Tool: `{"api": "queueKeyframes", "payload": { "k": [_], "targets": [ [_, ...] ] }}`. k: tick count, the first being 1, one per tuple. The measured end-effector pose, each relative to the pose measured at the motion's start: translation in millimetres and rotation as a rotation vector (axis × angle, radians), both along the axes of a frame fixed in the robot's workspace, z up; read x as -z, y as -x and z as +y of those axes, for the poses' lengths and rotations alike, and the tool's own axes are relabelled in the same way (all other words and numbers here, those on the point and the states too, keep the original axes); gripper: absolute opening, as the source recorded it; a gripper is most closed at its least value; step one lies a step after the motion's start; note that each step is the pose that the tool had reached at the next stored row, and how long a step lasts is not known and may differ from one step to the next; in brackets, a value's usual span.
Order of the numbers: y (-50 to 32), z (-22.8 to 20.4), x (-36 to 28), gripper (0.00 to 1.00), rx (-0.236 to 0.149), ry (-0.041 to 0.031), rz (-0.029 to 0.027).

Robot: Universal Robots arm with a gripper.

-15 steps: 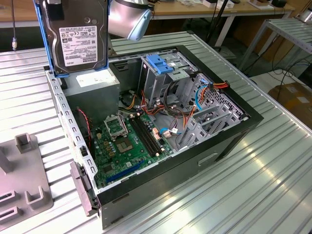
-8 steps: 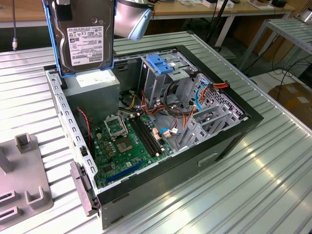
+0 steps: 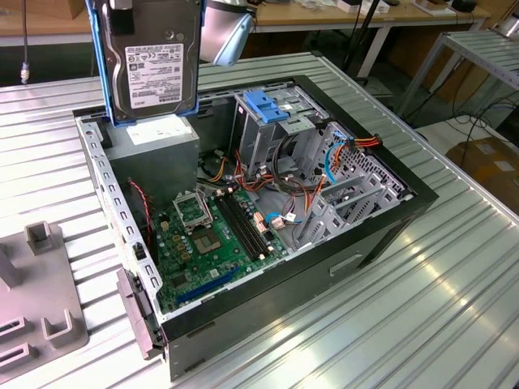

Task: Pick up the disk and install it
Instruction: 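Pick up the disk, then insert the disk into the insertion slot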

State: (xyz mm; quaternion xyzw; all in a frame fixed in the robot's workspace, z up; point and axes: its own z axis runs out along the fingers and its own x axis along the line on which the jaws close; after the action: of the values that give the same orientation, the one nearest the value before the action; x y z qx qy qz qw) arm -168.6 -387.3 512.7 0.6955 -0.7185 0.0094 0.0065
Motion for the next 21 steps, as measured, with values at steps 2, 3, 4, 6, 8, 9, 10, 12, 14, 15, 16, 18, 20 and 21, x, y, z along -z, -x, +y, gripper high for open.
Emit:
{"api": "queueKeyframes", "payload": {
  "k": [2,3,4,6,8,9,10,12,14,15,16,18,20,21],
  "targets": [
    [-4.9,0.0,0.4,0.37,0.000,0.0005,0.0000],
    [-6.8,0.0,0.6,0.37,0.000,0.0009,0.0000],
    [-9.0,0.0,0.8,0.37,0.000,0.0012,0.0000],
    [-13.8,0.0,1.2,0.37,0.000,0.0017,0.0000],
    [-15.8,-1.6,1.6,0.37,0.000,0.0018,0.0001],
    [-16.2,-3.3,1.8,0.37,0.000,0.0018,0.0001],
    [-16.8,-6.0,2.1,0.37,0.000,0.0018,0.0000],
    [-18.3,-10.1,2.9,0.37,0.000,0.0016,-0.0001],
    [-20.1,-11.6,3.4,0.37,0.000,0.0018,0.0000],
    [-21.3,-12.1,3.7,0.37,0.000,0.0019,0.0001],
    [-22.1,-12.3,3.9,0.37,0.000,0.0022,-0.0001],
    [-22.3,-12.3,4.0,0.37,0.000,0.0027,0.0000],
    [-22.4,-12.3,4.3,0.37,0.000,0.0026,-0.0001],
    [-22.4,-12.3,4.3,0.37,0.000,0.0027,0.0000]
  ]
}}
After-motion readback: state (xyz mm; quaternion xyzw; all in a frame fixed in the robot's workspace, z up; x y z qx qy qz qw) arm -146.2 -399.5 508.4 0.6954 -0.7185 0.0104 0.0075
